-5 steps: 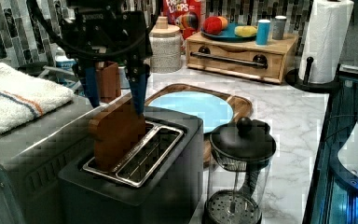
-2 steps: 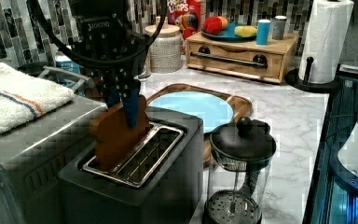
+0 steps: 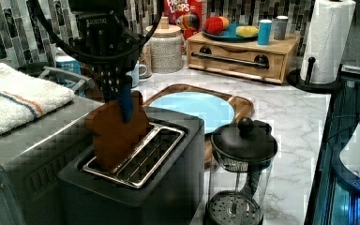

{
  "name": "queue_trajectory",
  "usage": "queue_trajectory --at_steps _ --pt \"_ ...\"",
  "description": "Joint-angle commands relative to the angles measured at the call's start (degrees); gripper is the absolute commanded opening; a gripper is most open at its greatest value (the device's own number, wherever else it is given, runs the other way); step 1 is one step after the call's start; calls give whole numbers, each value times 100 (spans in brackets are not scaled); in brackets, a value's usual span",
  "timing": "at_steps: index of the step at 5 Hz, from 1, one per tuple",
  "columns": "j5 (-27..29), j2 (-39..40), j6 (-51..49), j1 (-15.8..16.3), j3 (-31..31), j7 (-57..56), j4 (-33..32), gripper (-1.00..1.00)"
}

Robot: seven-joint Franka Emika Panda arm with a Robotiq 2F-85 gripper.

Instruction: Pick up the toast.

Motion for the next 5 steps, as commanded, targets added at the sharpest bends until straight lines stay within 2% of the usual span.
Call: queue_trajectory --at_steps 1,2,3,4,5 --pt "672 -1354 -99 -379 16 -1174 629 -100" --pt "529 -1519 -242 -619 -163 -1830 661 -100" --pt "496 -1650 -428 -731 -636 -2502 547 -100" --pt "546 -1889 -406 -944 -1050 -3117 39 -100" --pt "366 -2233 -101 -1090 -1500 -3715 -660 -100"
